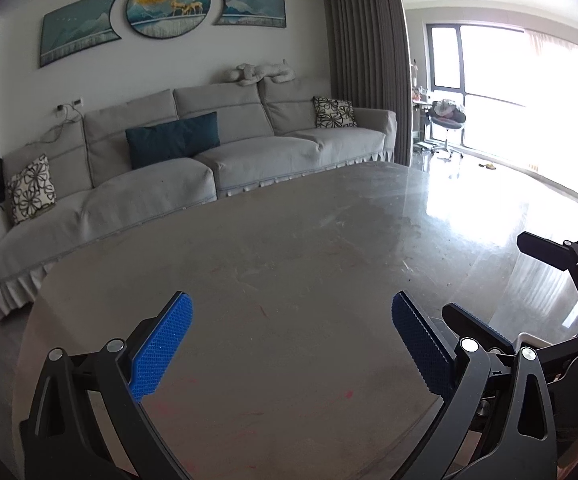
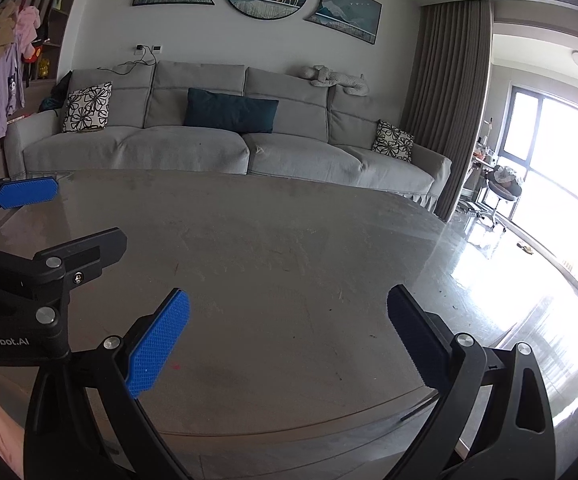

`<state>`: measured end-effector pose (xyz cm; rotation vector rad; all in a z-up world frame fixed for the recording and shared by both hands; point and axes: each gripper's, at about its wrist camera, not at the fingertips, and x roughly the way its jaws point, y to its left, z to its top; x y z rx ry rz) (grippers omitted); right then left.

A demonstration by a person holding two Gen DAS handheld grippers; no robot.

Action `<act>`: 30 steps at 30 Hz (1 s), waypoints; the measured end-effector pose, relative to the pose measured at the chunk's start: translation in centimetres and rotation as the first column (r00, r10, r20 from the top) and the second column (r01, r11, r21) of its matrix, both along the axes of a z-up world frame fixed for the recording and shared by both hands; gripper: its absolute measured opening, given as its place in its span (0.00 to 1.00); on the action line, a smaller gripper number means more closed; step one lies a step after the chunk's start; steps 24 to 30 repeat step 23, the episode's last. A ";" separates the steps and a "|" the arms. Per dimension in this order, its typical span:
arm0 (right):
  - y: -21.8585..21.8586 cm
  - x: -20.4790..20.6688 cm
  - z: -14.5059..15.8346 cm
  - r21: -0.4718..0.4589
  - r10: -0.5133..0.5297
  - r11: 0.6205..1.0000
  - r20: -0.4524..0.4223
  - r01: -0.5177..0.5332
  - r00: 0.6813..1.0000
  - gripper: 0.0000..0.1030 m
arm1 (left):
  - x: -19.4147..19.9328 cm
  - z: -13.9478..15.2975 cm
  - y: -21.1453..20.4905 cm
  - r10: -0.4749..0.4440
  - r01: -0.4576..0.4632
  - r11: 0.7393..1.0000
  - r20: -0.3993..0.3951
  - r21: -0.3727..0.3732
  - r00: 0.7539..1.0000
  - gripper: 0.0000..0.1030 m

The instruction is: Collect trash

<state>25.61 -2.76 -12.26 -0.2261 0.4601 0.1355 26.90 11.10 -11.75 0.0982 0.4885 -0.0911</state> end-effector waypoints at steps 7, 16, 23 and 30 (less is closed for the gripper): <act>0.8 -0.4 0.0 -0.020 0.001 1.000 0.009 -0.001 1.000 0.95 | 0.0 0.2 1.4 0.003 -0.003 0.999 -0.003 -0.043 1.000 0.96; 1.5 -0.7 0.0 -0.033 0.002 0.999 0.028 -0.001 1.000 0.95 | 0.0 0.4 2.3 0.017 -0.017 0.997 -0.006 -0.071 1.000 0.96; 1.7 -0.6 0.1 -0.033 0.000 0.999 0.028 0.001 1.000 0.95 | 0.3 0.5 2.9 0.030 -0.031 0.995 -0.017 -0.099 0.999 0.96; 1.7 -0.6 0.1 -0.033 0.000 0.999 0.028 0.001 1.000 0.95 | 0.3 0.5 2.9 0.030 -0.031 0.995 -0.017 -0.099 0.999 0.96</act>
